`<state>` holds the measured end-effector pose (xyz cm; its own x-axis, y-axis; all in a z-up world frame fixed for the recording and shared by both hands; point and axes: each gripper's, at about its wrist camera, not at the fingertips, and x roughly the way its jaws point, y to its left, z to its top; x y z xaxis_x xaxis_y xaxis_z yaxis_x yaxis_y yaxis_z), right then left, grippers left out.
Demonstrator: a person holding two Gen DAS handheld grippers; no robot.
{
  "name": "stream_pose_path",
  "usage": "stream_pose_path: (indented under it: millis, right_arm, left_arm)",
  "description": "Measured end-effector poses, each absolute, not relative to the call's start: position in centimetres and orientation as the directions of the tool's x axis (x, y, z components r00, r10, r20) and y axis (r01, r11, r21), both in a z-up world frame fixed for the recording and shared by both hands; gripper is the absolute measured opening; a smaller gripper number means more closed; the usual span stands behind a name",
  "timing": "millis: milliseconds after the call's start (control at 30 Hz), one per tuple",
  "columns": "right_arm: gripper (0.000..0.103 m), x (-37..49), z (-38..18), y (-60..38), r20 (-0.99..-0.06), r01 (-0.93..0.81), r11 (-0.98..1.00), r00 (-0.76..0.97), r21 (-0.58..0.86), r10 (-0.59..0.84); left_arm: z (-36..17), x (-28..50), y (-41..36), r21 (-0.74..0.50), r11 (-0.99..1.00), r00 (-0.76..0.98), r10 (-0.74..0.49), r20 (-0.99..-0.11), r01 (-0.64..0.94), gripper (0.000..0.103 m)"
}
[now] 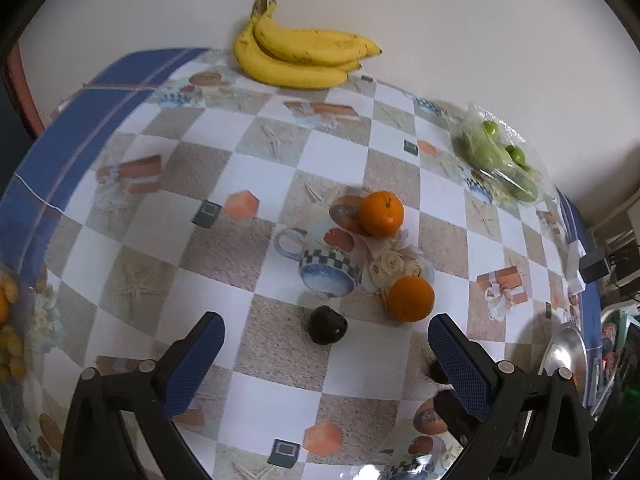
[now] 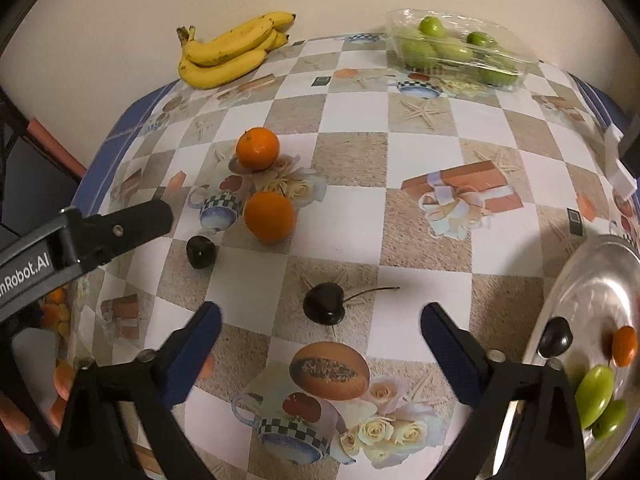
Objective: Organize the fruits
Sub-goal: 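Close the left gripper on the dark plum while the right gripper closes on the stemmed dark cherry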
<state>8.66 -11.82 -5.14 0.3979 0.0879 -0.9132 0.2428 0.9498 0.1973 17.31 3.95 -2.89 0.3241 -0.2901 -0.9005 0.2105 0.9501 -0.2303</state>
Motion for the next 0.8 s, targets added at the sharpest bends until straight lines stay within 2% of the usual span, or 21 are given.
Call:
stream_pose_path:
  millis: [67, 133, 200, 267, 333, 400, 467, 800]
  right_arm:
    - [0.080, 9.0, -5.5, -11.8, -0.920, 0.242, 0.952, 0.383, 0.190, 0.086]
    - [0.075, 9.1, -5.9, -11.9, -0.922, 0.245, 0.949, 0.374, 0.199, 0.097]
    - [0.064, 9.1, -6.1, -12.0, -0.925, 0.242, 0.949, 0.367, 0.201, 0.102]
    - [0.051, 9.2, -6.1, -12.0, -0.927, 0.243, 0.951, 0.364, 0.192, 0.095]
    - [0.048, 9.3, -6.1, -11.9, -0.928, 0.242, 0.952, 0.361, 0.188, 0.092]
    - [0.047, 9.3, -6.1, -11.9, -0.929, 0.240, 0.952, 0.358, 0.188, 0.093]
    - [0.038, 9.4, -6.3, -11.8, -0.932, 0.241, 0.954, 0.351, 0.180, 0.087]
    - [0.032, 9.6, -7.0, -11.7, -0.941, 0.239, 0.956, 0.326, 0.172, 0.088]
  left_arm:
    - [-3.4, 17.5, 3.6, -0.235, 0.947, 0.308, -0.296, -0.904, 0.219, 0.102]
    - [-3.9, 17.6, 3.2, -0.235, 0.944, 0.294, -0.298, -0.908, 0.231, 0.101]
    - [-4.3, 17.7, 2.8, -0.242, 0.940, 0.280, -0.306, -0.910, 0.241, 0.094]
    - [-4.6, 17.8, 2.5, -0.247, 0.937, 0.273, -0.312, -0.910, 0.246, 0.091]
    - [-4.9, 18.0, 2.4, -0.239, 0.941, 0.275, -0.302, -0.913, 0.238, 0.090]
    - [-5.4, 18.3, 2.4, -0.240, 0.944, 0.267, -0.297, -0.917, 0.227, 0.083]
    - [-5.9, 18.4, 2.3, -0.237, 0.944, 0.257, -0.294, -0.921, 0.229, 0.083]
    - [-7.2, 18.7, 2.0, -0.250, 0.943, 0.236, -0.300, -0.924, 0.222, 0.067]
